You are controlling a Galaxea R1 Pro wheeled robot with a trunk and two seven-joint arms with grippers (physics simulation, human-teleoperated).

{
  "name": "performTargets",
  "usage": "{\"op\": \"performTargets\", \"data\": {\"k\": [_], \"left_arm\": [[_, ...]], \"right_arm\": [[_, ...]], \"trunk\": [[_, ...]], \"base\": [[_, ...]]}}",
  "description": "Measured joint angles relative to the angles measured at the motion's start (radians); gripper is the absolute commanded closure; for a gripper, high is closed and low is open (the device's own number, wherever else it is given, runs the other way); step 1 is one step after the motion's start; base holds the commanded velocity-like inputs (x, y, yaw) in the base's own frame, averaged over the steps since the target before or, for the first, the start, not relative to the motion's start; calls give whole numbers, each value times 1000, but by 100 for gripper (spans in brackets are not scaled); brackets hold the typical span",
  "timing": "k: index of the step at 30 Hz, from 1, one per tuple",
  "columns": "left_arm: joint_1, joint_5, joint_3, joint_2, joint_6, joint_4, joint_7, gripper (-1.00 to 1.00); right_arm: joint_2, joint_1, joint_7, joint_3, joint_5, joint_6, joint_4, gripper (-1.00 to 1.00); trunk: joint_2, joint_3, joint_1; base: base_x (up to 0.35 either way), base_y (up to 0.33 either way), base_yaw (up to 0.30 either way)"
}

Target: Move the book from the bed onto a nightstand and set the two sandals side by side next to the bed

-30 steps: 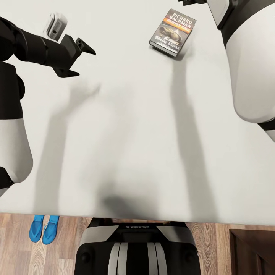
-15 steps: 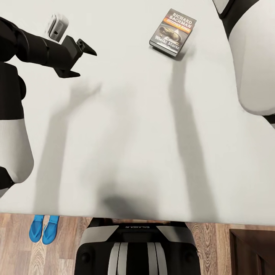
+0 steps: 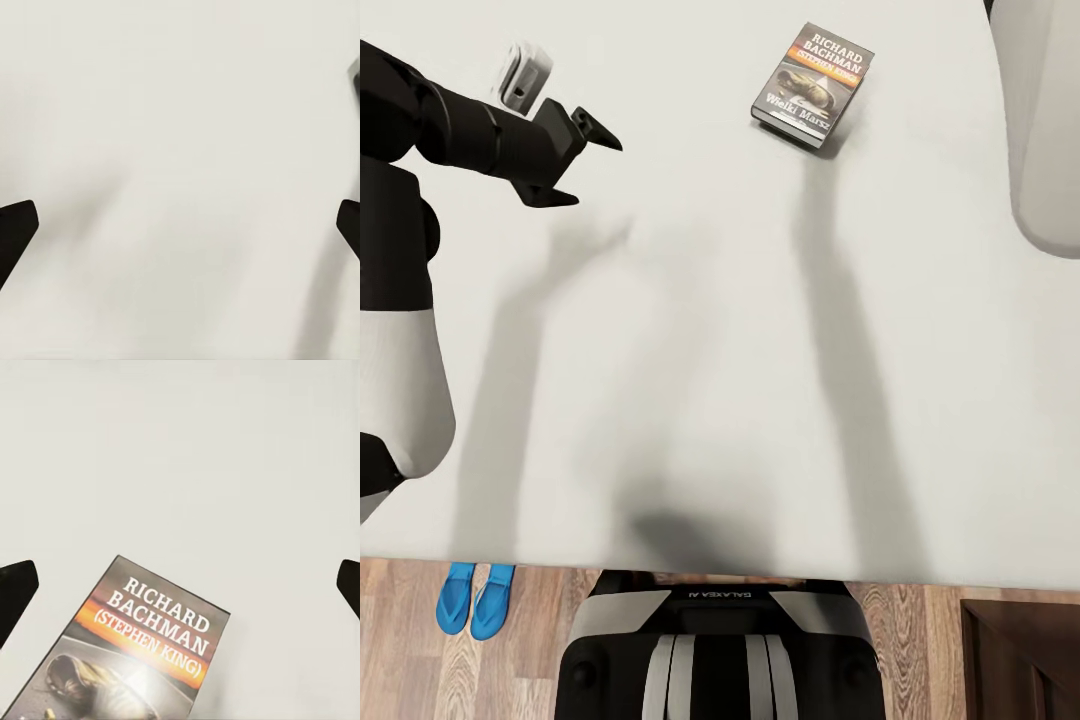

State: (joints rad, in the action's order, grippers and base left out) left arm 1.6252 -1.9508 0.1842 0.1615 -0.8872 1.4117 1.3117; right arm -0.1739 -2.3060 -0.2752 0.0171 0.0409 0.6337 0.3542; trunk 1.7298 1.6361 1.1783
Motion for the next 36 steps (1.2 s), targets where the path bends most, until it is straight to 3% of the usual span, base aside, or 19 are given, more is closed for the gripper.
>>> {"op": "performTargets", "data": {"k": [16, 26, 36], "left_arm": [[1, 0, 0, -3, 0, 19, 2, -100], [6, 0, 1, -6, 0, 20, 2, -100], [31, -1, 1, -13, 0, 27, 2, -100]], "right_arm": [[0, 32, -1, 3, -9, -46, -28, -100], [0, 110, 6, 2, -33, -164, -86, -100], [0, 136, 8, 1, -36, -208, -120, -100]], "trunk": [[0, 0, 0], [0, 0, 0], [0, 0, 0]], "base": [[0, 0, 0], [0, 0, 0], [0, 0, 0]]}}
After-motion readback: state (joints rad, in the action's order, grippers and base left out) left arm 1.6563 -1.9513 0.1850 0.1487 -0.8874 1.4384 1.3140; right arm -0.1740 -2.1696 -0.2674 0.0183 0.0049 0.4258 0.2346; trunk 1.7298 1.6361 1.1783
